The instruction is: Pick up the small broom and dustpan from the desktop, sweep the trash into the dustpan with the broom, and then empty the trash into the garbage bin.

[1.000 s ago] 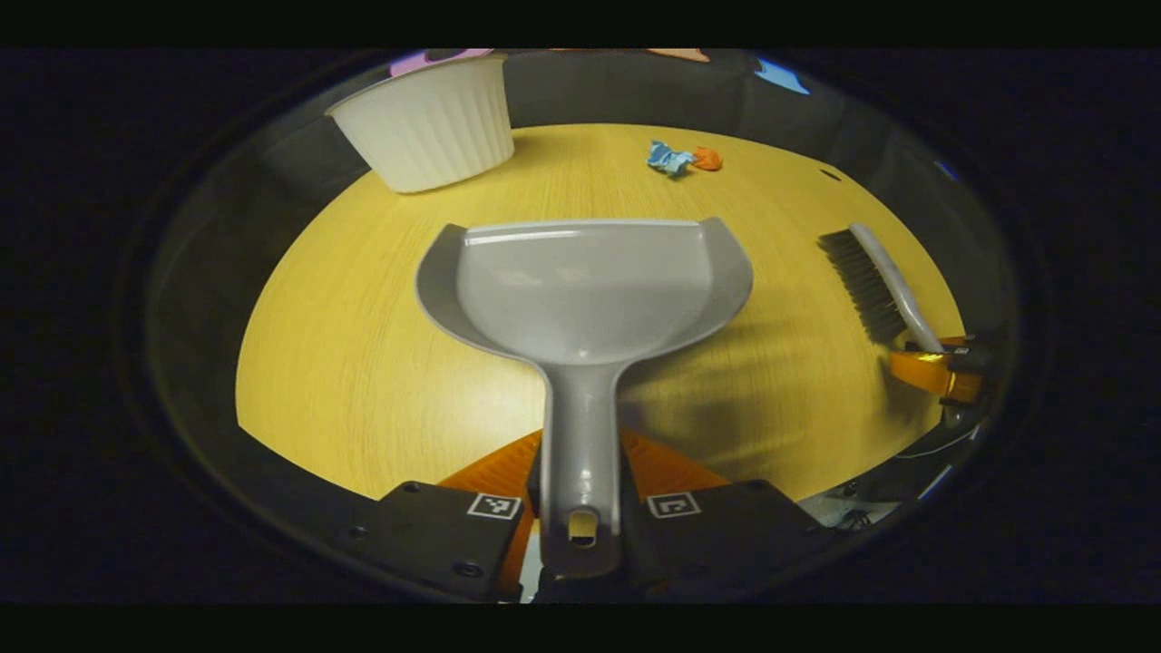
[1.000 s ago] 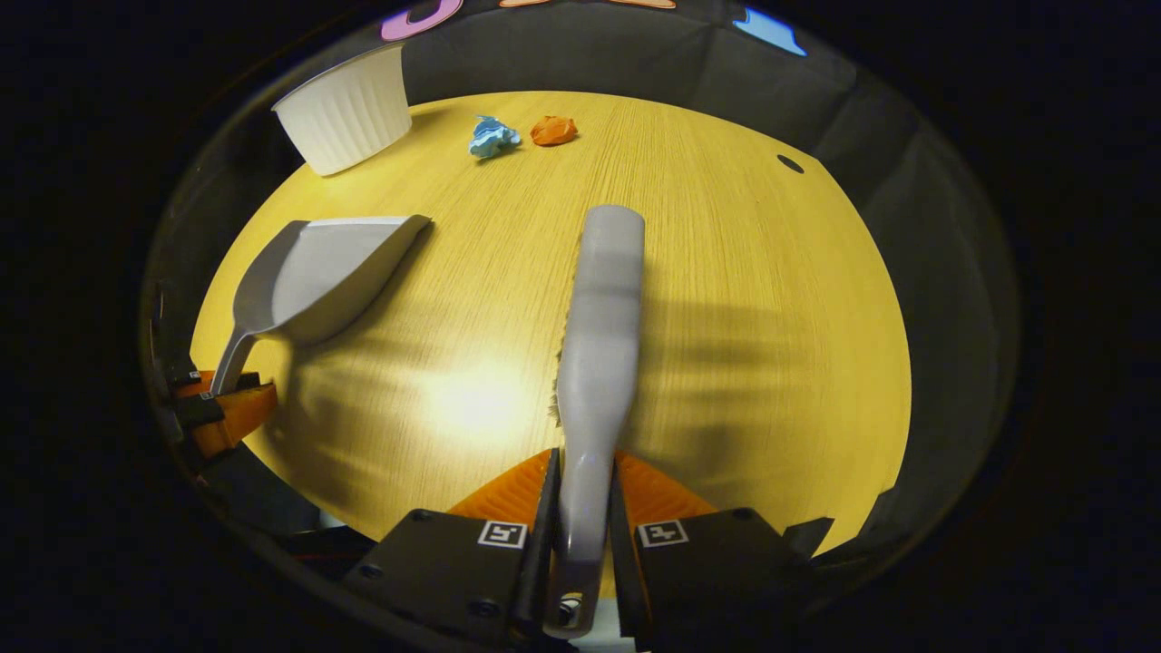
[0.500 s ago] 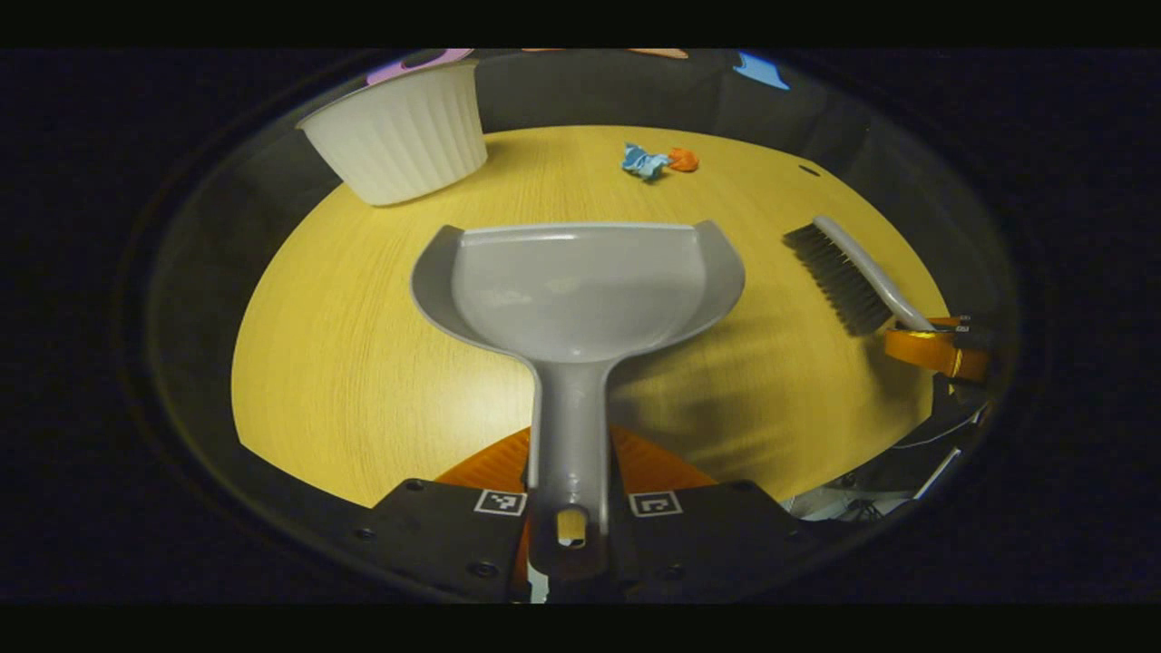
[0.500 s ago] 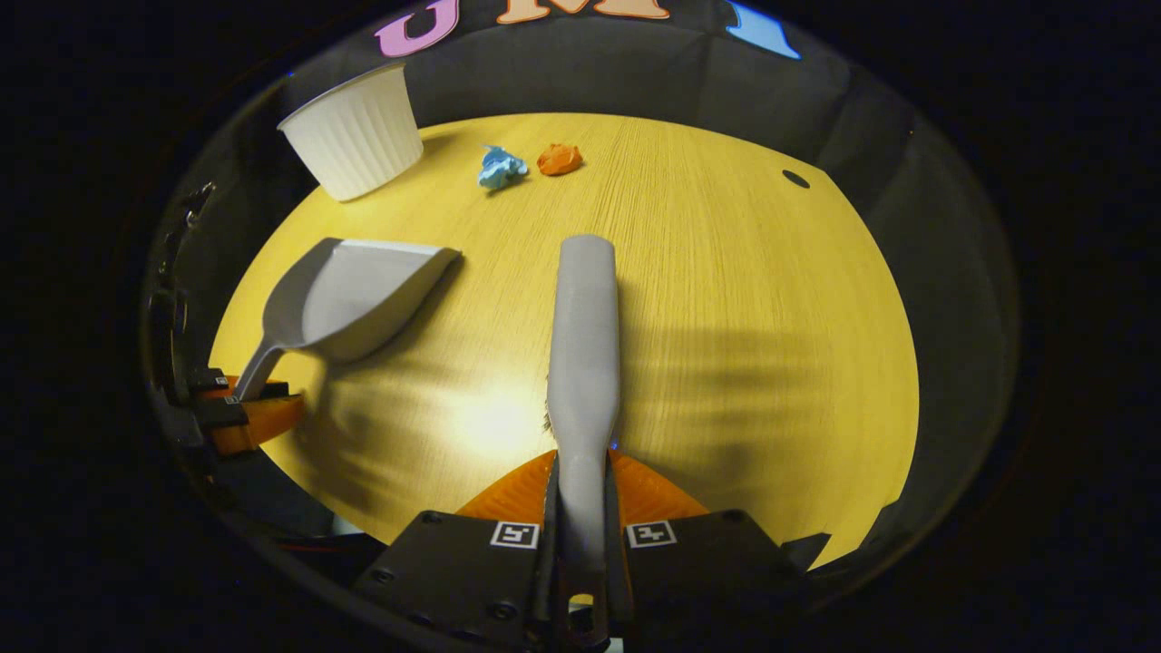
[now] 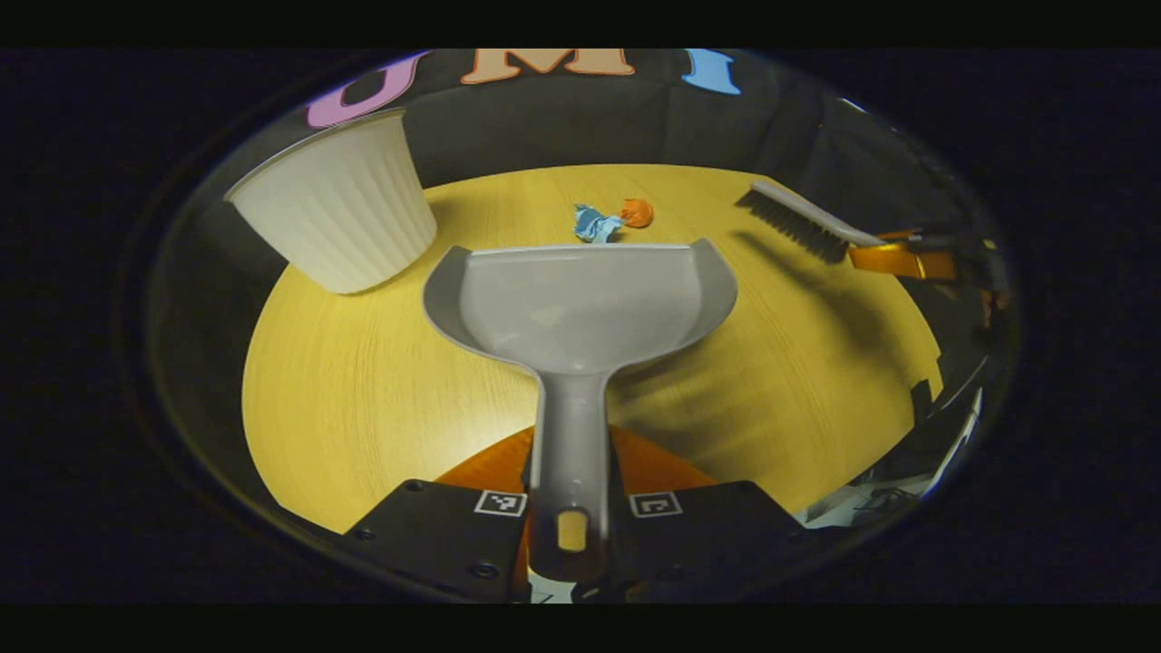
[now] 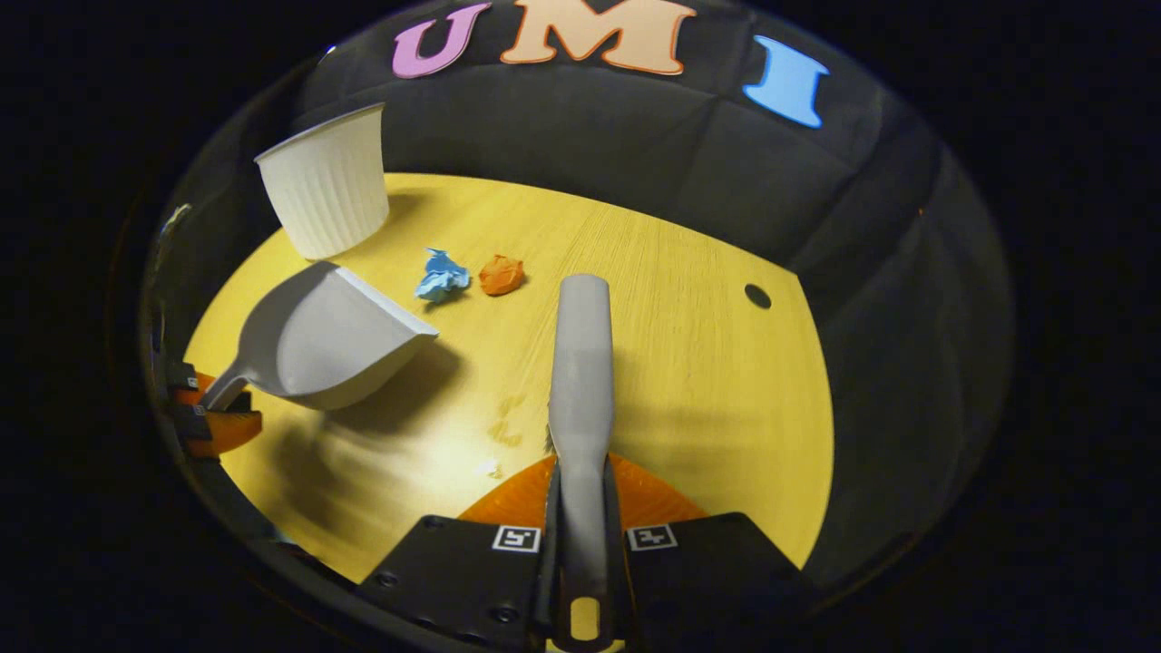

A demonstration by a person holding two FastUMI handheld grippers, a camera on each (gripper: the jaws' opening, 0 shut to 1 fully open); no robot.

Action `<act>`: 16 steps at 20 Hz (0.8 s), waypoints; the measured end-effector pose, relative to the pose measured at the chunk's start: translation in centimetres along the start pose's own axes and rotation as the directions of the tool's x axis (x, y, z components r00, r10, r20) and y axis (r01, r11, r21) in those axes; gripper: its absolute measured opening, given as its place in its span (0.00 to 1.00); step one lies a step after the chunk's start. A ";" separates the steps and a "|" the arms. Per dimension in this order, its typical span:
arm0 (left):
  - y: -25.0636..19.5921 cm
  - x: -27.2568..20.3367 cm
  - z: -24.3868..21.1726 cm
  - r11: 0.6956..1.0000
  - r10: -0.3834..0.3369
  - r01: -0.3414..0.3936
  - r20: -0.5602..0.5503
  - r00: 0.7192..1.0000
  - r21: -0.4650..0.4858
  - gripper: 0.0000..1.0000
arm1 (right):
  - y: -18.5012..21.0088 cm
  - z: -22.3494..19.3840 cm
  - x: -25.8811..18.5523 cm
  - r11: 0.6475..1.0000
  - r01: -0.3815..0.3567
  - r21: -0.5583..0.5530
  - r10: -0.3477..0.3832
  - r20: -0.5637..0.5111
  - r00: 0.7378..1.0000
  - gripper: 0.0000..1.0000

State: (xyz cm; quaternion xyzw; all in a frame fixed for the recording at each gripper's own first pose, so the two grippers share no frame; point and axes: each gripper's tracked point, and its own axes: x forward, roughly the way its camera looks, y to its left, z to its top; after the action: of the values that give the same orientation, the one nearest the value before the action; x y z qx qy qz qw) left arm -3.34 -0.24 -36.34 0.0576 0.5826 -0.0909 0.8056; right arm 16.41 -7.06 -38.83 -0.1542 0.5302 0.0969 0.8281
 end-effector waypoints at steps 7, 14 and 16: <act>0.5 1.7 0.9 0.997 -0.036 0.038 -0.032 0.999 0.069 0.27 | 2.8 9.9 9.9 0.948 -0.069 -0.310 0.084 0.036 0.996 0.19; 0.5 2.5 1.4 0.994 -0.046 0.049 -0.031 0.998 0.100 0.27 | 9.0 11.1 9.7 0.786 -0.305 -0.538 0.306 -0.091 0.948 0.19; 0.5 2.6 1.4 0.992 -0.048 0.051 -0.025 0.999 0.113 0.27 | 10.4 11.6 8.0 0.712 -0.344 -0.612 0.354 -0.111 0.929 0.19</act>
State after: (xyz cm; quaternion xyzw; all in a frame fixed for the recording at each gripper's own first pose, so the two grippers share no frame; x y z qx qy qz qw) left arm -1.12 -0.28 -38.38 0.0897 0.5868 -0.1431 0.7919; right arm 26.21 6.80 -43.21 -0.3147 0.4814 0.4218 0.7009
